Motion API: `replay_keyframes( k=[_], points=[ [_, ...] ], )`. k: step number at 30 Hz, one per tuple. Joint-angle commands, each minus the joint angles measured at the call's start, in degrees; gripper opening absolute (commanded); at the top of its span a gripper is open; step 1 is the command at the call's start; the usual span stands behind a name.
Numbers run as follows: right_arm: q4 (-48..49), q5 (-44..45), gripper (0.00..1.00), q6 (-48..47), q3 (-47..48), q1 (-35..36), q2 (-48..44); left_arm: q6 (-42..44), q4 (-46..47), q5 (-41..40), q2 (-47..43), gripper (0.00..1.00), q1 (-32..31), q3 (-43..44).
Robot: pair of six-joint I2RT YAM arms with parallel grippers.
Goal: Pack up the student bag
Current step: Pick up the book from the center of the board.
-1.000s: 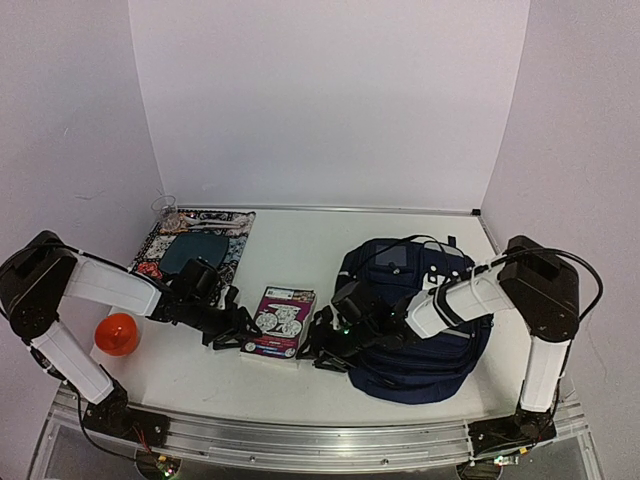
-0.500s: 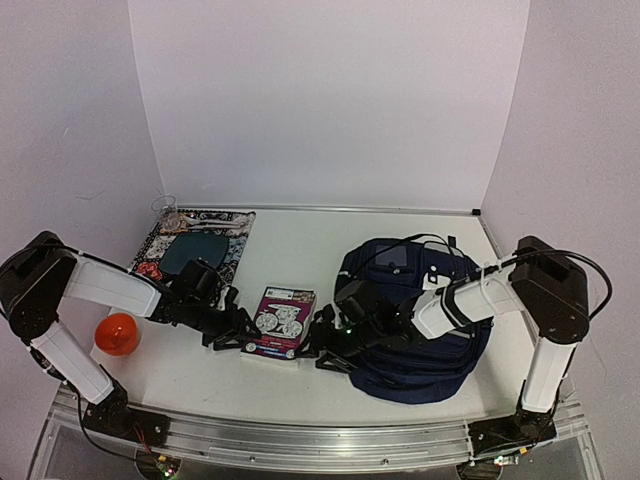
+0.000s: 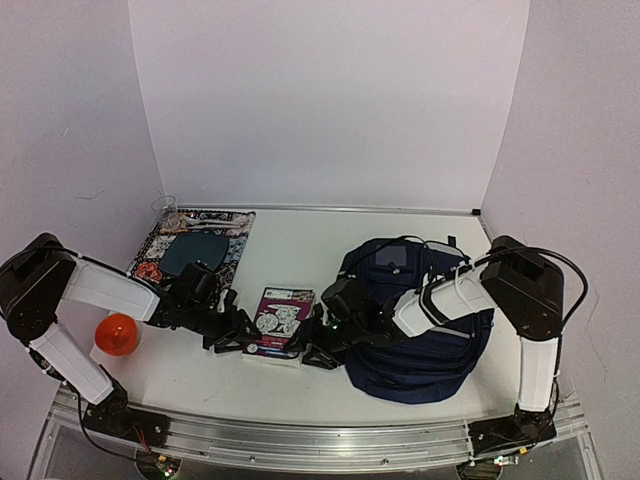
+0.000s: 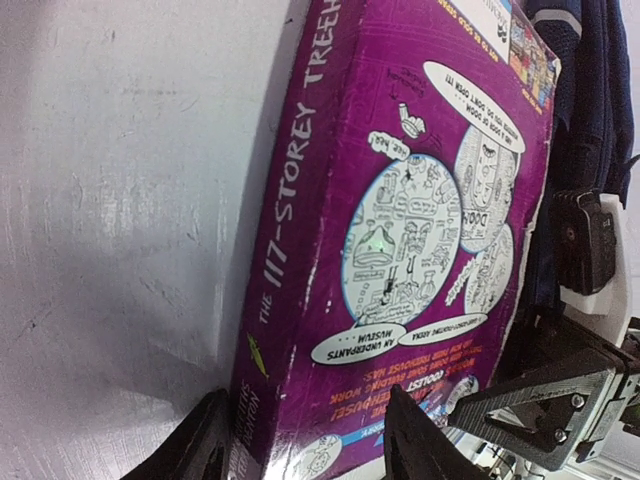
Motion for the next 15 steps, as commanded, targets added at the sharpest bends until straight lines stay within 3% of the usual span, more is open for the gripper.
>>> replay_keyframes(
  k=[1,7,15],
  points=[
    [7.1,-1.8,0.5,3.8,-0.2,1.0,3.3,-3.6,5.6,3.5,0.1,0.53,-1.4,-1.2],
    [12.6,-2.2,0.18,5.4,-1.7,0.9,0.7,-5.5,7.1,2.5,-1.6,0.53,-1.3,-1.7],
    [20.6,-1.8,0.08,11.2,-4.1,0.9,-2.5,-10.3,7.2,-0.2,-8.5,0.59,2.9,-5.1]
  ],
)
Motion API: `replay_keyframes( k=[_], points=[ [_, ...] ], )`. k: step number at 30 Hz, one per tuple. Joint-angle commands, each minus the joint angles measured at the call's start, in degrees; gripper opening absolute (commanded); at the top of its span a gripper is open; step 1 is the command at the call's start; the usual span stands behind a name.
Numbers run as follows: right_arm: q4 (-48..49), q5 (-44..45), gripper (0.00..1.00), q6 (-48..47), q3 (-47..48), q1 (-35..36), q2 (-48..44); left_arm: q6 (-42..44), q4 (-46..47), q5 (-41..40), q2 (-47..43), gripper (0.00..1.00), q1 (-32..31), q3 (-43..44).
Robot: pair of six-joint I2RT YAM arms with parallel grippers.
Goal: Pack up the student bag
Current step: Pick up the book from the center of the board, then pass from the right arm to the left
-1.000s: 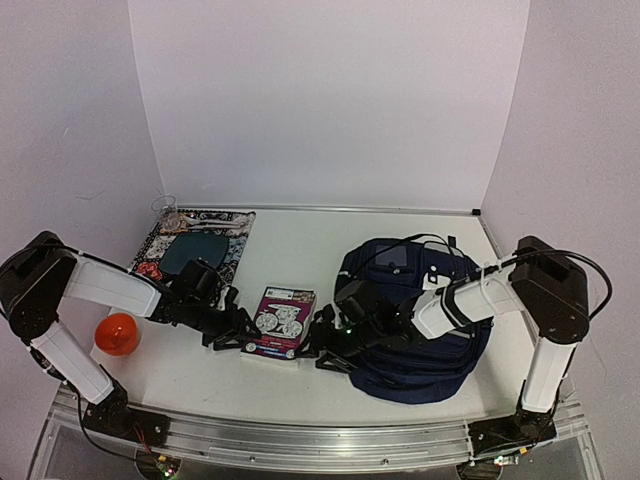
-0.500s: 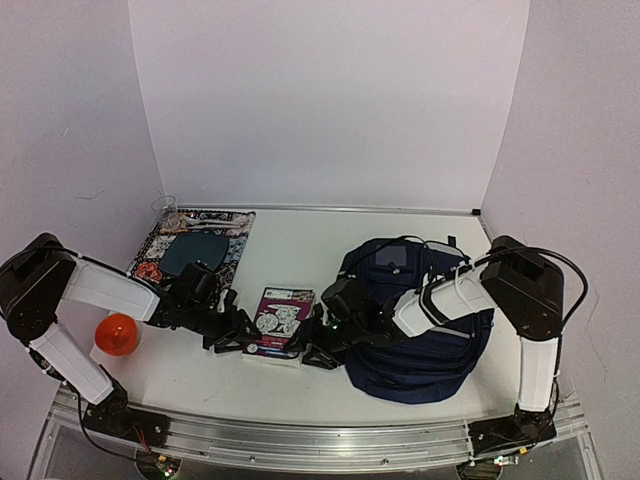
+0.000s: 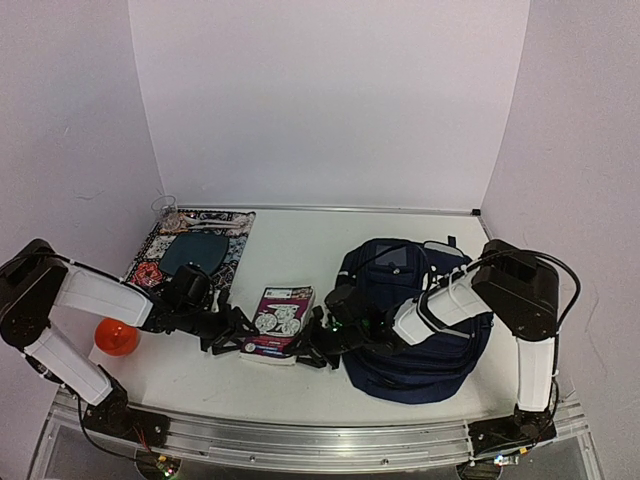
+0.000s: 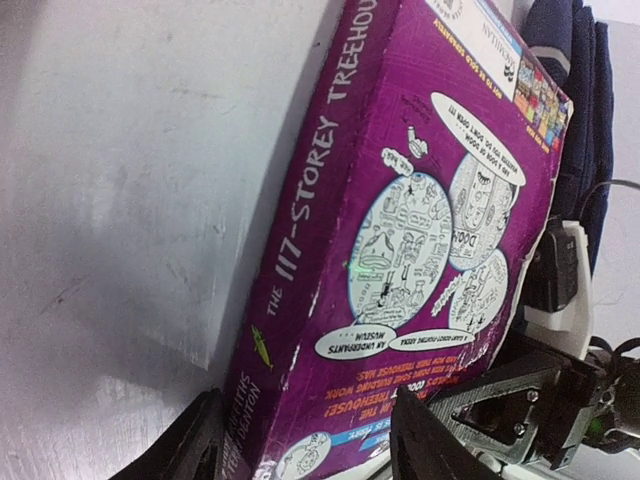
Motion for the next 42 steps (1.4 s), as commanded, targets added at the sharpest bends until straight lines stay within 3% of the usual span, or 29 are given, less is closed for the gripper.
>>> replay_keyframes(
  k=[1,13,22,35,42],
  points=[
    [10.2,-0.4,0.07,5.2,-1.0,0.6,-4.2,-4.9,3.4,0.5,-7.2,0.6,2.9,-2.9],
    [22.2,3.6,0.04,16.3,2.0,0.6,-2.2,-20.4,4.2,-4.2,-18.8,0.74,3.8,-10.6],
    [23.0,5.6,0.05,19.6,6.2,0.7,0.0,-23.5,5.4,-4.6,-19.2,0.78,3.6,-9.9],
    [23.2,5.2,0.07,20.7,10.5,0.8,2.8,-27.8,17.1,-5.8,-13.4,0.77,2.4,-6.6],
    [23.2,4.8,0.1,22.0,12.2,1.1,4.3,-30.1,24.1,-6.2,-10.1,0.64,1.5,-6.5]
  ],
)
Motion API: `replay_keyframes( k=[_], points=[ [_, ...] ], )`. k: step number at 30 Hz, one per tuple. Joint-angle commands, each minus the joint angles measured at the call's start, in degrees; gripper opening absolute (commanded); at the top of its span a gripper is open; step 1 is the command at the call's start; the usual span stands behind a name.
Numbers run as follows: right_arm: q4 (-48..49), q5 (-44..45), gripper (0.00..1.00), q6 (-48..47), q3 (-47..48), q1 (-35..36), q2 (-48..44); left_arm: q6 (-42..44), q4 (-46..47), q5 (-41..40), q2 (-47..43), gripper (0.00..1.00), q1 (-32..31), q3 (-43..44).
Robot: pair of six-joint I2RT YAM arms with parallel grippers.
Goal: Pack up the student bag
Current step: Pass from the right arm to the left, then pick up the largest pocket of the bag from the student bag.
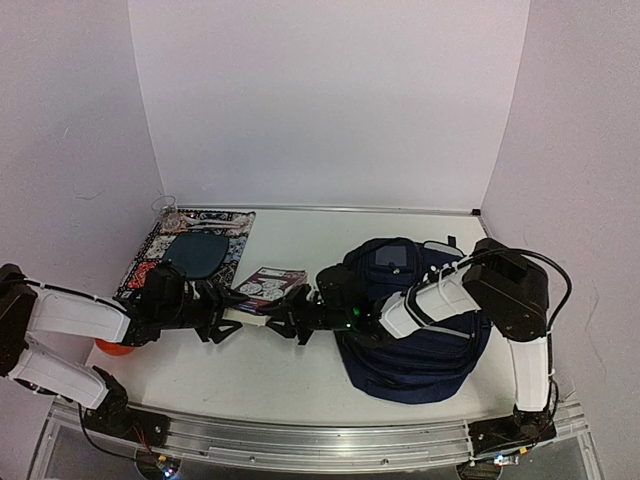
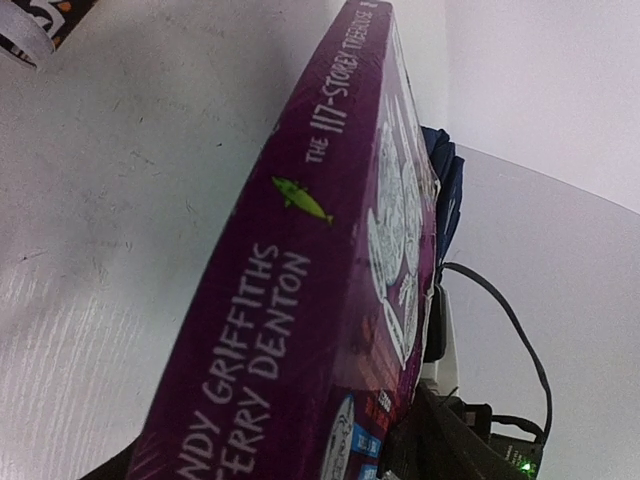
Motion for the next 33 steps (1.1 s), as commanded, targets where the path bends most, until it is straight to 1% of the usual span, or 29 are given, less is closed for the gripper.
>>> replay_keyframes(
  k=[1,3,8,10,14,18,21,24,28,33],
  points=[
    [7.9,-0.2,0.1,0.1,4.2,0.7,0.9,-1.6,6.9,-1.5,1.6,0.61,-0.4,2.2],
    [7.8,-0.3,0.12,0.1,4.3,0.8,1.1,-1.4,7.5,-2.7,1.3,0.54,-0.5,2.1],
    [7.8,-0.7,0.17,-0.5,3.7,0.8,0.6,-1.4,8.1,-6.0,-1.3,0.26,-0.5,0.8],
    [7.3,-0.7,0.23,-1.3,3.0,0.8,-0.2,-1.3,8.2,-7.3,-2.5,0.16,-0.5,0.5],
    [5.5,-1.1,0.37,-3.1,0.9,0.8,-2.1,-0.8,8.3,-8.9,-4.1,0.0,-0.5,0.6],
    [0.3,-2.4,0.52,-7.5,-0.5,0.6,-5.2,0.7,8.4,-9.4,-4.1,0.0,0.1,2.0],
    [-5.2,-3.8,0.58,-12.4,-1.6,0.3,-7.8,2.6,8.3,-8.5,-4.0,0.0,1.6,3.5],
    [-11.6,-5.0,0.62,-18.3,-2.3,-0.1,-11.0,4.1,8.3,-7.2,-4.1,0.0,3.8,4.8],
    [-27.7,-4.2,0.67,-29.9,-0.5,-0.5,-15.9,5.9,8.3,-3.9,-3.1,0.0,6.0,6.6],
    [-53.2,0.5,0.72,-45.1,5.2,-0.5,-21.0,8.0,8.3,-0.3,-0.9,0.0,7.0,8.6]
  ],
)
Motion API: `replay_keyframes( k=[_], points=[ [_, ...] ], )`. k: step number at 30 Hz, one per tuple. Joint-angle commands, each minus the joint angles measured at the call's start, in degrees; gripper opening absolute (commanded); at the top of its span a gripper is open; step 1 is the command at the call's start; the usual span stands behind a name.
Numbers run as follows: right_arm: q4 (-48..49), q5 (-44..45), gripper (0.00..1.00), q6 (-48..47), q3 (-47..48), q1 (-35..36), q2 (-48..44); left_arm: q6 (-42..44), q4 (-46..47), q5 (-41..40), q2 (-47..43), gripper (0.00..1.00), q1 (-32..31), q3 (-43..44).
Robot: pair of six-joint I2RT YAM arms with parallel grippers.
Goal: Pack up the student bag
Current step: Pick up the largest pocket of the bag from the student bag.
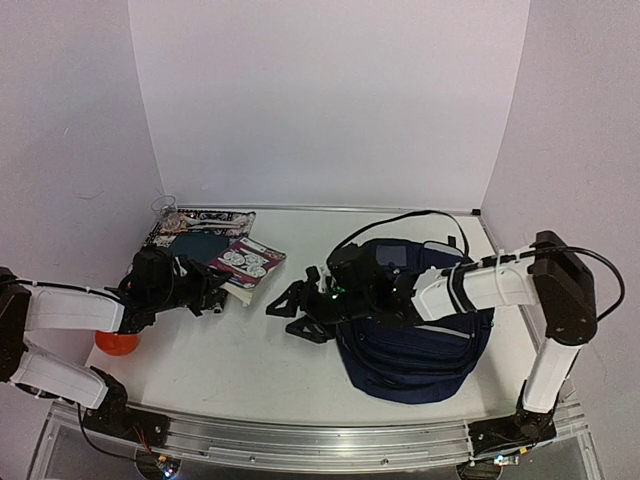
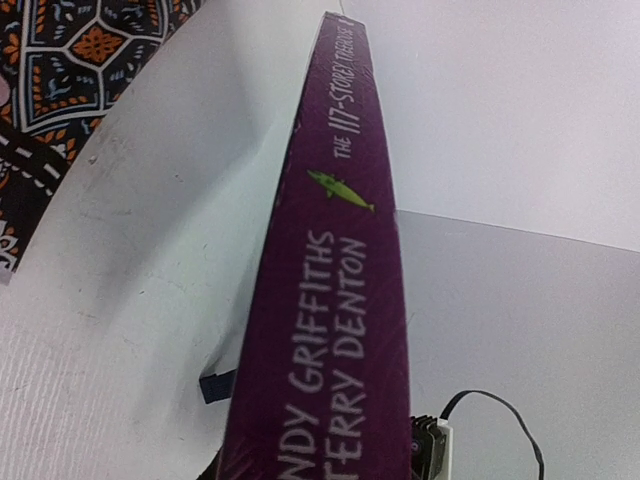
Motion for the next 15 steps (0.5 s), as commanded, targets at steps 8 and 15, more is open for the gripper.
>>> replay_keyframes(
  k=[8,15],
  points=[
    [-57.2,15.1,0.76,-35.7,11.3,-0.5,-10.9,5.4,5.9,10.5,2.1,0.0,2.0,6.2],
    [-75.1,22.5,0.71,-41.7,11.2,-0.1,-13.3,6.4,5.8,14.9,3.6,0.0,2.9,6.0]
  ],
)
